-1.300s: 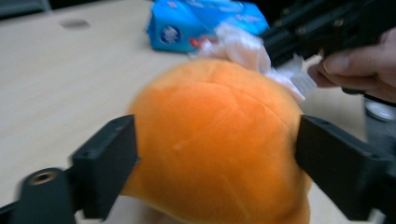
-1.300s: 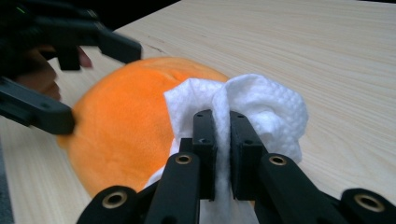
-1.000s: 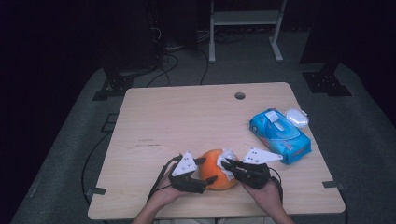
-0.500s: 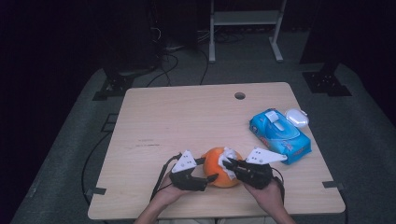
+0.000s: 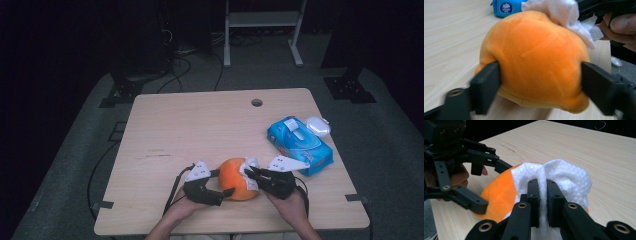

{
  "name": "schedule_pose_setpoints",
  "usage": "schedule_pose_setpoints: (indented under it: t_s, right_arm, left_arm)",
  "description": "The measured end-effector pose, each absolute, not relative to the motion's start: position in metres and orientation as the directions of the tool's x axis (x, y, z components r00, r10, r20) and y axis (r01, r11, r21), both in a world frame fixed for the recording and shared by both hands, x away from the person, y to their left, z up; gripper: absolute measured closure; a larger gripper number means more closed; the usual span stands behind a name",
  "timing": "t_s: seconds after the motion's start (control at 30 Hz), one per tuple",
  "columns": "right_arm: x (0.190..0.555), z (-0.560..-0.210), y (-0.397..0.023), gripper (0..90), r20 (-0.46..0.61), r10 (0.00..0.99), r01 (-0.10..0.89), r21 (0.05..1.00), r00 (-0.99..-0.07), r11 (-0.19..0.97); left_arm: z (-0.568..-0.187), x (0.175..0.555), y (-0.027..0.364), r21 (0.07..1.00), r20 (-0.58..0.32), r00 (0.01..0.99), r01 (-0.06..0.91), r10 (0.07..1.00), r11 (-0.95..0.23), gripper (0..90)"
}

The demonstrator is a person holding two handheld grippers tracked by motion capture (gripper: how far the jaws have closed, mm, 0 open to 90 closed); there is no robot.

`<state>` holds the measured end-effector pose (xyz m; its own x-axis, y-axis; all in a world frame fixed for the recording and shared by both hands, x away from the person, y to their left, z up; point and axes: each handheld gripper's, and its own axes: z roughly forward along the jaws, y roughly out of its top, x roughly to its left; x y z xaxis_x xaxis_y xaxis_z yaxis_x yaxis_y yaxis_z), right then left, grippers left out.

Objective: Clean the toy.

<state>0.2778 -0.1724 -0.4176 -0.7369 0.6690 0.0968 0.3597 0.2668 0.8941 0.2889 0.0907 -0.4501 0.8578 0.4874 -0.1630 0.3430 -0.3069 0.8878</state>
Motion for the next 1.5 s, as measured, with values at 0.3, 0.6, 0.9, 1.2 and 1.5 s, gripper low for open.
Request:
schedule_pose_setpoints:
  t_s: [0.3, 0.6, 0.9, 1.2, 1.5]
  right_arm:
    - [0.266, -0.408, -0.154, 81.7, 0.049, 0.621, 0.300, 0.903, -0.783, 0.308]
    - [0.279, -0.413, -0.176, 81.7, 0.113, 0.670, 0.356, 0.904, -0.734, 0.237]
    - [0.265, -0.401, -0.168, 82.0, 0.054, 0.660, 0.299, 0.917, -0.750, 0.265]
    - [0.271, -0.398, -0.166, 81.8, 0.016, 0.672, 0.289, 0.910, -0.740, 0.297]
    - [0.274, -0.413, -0.176, 81.9, 0.073, 0.671, 0.368, 0.877, -0.738, 0.309]
  left_arm:
    - [-0.442, 0.284, 0.087, 0.903, -0.089, 0.866, 0.279, 0.493, -0.327, 21.8]
    - [-0.448, 0.289, 0.089, 0.881, -0.214, 0.849, 0.381, 0.482, -0.280, 11.2]
    - [-0.442, 0.283, 0.081, 0.911, -0.124, 0.862, 0.296, 0.492, -0.287, 37.9]
    - [-0.445, 0.283, 0.080, 0.907, -0.112, 0.865, 0.290, 0.488, -0.306, 36.2]
    - [-0.446, 0.292, 0.091, 0.893, -0.231, 0.831, 0.388, 0.505, -0.229, 13.9]
